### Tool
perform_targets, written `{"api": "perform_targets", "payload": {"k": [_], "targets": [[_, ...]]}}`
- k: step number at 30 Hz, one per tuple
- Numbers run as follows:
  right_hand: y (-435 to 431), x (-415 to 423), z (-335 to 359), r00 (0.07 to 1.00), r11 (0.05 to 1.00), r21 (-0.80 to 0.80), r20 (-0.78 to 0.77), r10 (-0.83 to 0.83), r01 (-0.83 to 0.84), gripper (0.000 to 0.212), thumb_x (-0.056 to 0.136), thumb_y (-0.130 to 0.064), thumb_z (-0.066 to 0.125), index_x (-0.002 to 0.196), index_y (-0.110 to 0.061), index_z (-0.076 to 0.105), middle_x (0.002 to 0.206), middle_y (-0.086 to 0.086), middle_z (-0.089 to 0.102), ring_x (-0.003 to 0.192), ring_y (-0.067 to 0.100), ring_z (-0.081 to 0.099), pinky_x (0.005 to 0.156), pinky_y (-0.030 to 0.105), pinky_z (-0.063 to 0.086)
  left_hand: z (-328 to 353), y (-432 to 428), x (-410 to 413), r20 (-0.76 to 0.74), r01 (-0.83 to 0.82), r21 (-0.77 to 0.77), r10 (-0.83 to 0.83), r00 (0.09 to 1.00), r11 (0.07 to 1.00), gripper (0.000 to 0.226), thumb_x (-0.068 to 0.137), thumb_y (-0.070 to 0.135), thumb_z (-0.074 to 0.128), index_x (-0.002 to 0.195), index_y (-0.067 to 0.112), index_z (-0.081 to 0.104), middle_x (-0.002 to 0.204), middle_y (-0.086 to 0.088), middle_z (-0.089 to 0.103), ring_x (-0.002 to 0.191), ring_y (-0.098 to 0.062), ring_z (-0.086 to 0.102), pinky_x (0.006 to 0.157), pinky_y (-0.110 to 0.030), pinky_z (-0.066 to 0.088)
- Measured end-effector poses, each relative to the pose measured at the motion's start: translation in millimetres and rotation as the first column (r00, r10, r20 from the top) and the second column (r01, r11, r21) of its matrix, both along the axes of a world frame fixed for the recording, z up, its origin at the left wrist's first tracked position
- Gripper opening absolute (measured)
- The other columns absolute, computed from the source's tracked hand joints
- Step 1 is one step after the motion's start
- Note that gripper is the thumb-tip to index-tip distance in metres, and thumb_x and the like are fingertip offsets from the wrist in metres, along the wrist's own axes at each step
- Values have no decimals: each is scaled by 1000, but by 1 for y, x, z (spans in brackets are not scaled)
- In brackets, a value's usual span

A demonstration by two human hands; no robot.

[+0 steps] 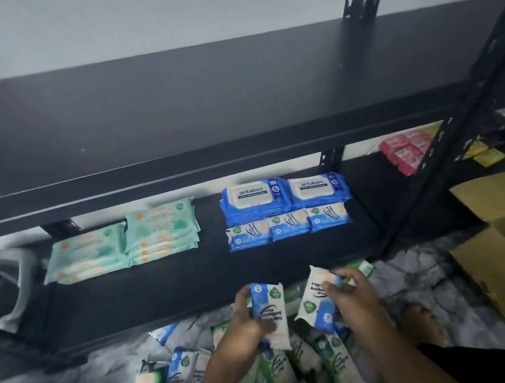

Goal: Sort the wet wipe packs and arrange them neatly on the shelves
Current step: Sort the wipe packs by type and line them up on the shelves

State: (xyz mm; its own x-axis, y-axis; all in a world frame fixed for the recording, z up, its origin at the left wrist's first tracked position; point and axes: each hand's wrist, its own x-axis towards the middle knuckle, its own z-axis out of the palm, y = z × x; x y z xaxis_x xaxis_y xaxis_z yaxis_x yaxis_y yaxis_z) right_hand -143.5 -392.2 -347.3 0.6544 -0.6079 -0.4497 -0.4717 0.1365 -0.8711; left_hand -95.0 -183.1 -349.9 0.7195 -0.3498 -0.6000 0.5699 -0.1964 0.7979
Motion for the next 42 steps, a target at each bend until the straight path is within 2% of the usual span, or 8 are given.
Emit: {"api": "perform_targets", "payload": {"k": [5,12,17,20,26,31,37,42], "targets": [[8,7,4,997,986,147,10,-78,76,38,85,0,76,110,-21,58,104,14,67,75,34,72,63,44,61,13,20,7,227,20,194,-64,972,981,60,87,-2,67,134,33,58,114,4,72,88,-14,73,71,-26,57],[13,13,10,994,963,248,9,-107,101,27,85,3,75,102,-5,56,102,20,71,79,35,73,58,36,60,18,28,20,490,-300,479,32,871,825,22,77,28,84,82,21,64,73,9,65,66,-7,58,54,-15,39],[13,19,7,985,925,348,23,-171,152,21,87,4,72,96,-4,55,100,25,69,74,35,73,69,42,60,14,19,23,309,-371,302,278,910,878,48,84,59,71,76,12,70,64,2,67,68,-17,63,61,-30,45],[13,23,6,973,885,428,52,-225,182,21,87,4,71,95,-4,54,102,22,68,74,34,73,73,43,60,19,11,21,149,-368,241,340,928,898,60,93,69,46,106,15,70,90,-8,74,81,-24,70,66,-28,52],[7,28,4,951,830,502,47,-306,242,17,92,8,63,101,-3,54,112,25,63,88,40,68,81,48,57,4,9,23,-309,-240,-268,153,939,933,60,80,20,78,132,7,53,107,-21,70,89,-42,70,60,-42,57],[4,33,-2,916,806,489,34,-401,334,22,92,11,61,95,-10,57,110,29,64,90,43,68,69,43,58,-6,6,37,-62,-50,-28,48,997,998,42,89,-3,65,120,25,61,115,-6,70,99,-29,70,73,-43,60],[-13,54,-27,902,817,425,4,-433,390,17,91,9,64,98,-4,57,116,32,62,104,46,66,56,35,62,-25,-6,77,257,-235,176,186,948,956,18,83,21,83,93,17,69,76,-6,71,59,-14,58,51,-26,47],[-31,88,-49,926,874,328,-2,-379,358,16,93,10,60,90,-5,55,113,22,60,95,31,64,79,46,59,-53,-18,115,268,-230,249,161,950,941,20,87,10,78,85,25,65,74,2,69,66,-15,60,53,-22,47]]}}
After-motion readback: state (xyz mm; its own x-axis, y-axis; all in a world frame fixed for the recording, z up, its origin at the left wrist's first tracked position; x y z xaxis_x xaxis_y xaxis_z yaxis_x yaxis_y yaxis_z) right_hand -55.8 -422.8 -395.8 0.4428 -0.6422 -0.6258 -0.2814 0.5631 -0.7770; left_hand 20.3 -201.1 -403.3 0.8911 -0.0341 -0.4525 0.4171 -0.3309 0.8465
